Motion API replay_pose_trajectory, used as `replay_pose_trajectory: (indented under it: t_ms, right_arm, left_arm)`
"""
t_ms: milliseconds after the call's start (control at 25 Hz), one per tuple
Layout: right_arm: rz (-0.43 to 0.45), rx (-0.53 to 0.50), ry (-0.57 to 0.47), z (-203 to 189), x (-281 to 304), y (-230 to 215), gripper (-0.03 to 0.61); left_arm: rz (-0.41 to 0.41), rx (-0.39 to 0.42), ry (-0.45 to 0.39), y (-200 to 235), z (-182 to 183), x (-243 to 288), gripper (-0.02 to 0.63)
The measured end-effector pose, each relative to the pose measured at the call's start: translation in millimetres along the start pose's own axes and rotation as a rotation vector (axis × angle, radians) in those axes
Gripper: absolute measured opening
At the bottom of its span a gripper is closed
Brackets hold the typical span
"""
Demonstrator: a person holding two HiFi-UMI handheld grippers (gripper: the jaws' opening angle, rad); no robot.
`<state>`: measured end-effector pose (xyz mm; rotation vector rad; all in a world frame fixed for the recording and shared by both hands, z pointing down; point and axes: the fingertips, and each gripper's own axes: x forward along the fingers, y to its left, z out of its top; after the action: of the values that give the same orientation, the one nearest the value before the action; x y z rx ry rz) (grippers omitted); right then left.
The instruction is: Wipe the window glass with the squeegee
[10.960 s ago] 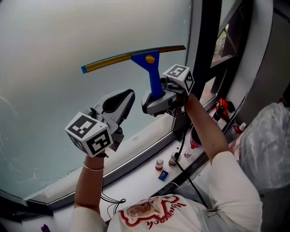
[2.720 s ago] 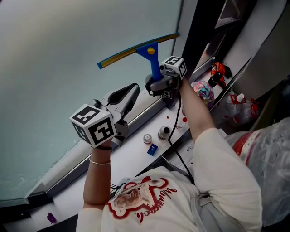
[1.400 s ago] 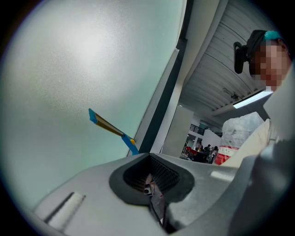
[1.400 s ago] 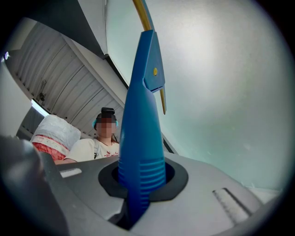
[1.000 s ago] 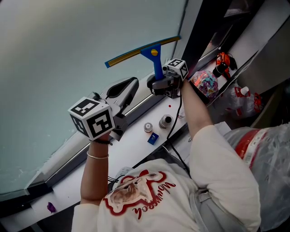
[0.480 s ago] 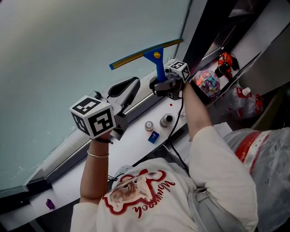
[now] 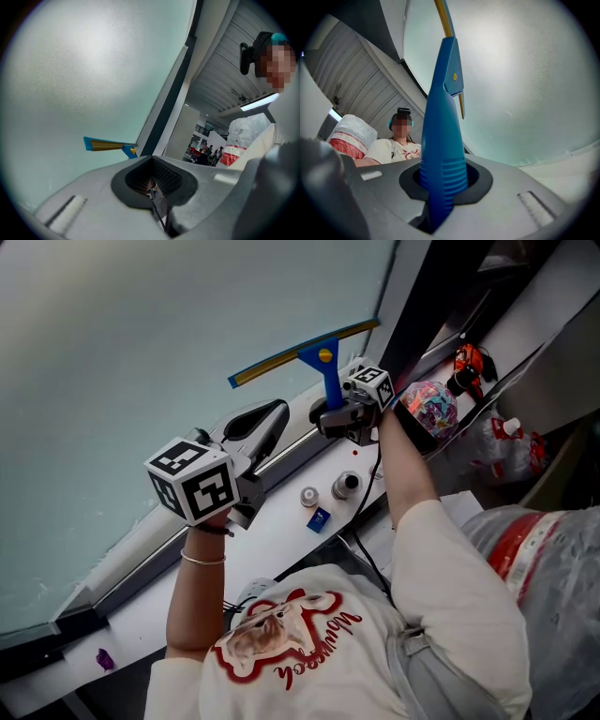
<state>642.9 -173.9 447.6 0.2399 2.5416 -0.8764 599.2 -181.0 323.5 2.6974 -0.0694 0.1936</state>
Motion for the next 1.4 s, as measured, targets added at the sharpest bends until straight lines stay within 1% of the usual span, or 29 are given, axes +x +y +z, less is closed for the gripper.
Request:
replay_pose_trajectory:
  t_ms: [680, 960, 1160, 1400]
  right_arm:
    - [-0.024, 0.034, -0.027, -16.5, -8.9, -8.5, 0.078]
    - [-0.012, 0.061, -0.071, -22.4, -12.3, -7.6, 0.067]
    - [-0.048, 0.076, -0.066, -29.1, -18.5, -9.9, 0.061]
    - [-0.068, 0.09, -0.052, -33.9, -21.7, -11.9, 0.058]
  left_arm:
    - [0.015, -0.004, 0.016, 7.4, -8.0, 0.3, 0.0]
    - [0.023, -0.013, 0.02, 11.3, -11.1, -1.4, 0.0]
    - [0.027, -0.013, 0.022, 12.3, -11.8, -2.2, 0.0]
    - [0.028, -0.013, 0.029, 12.5, -13.2, -1.8, 0.0]
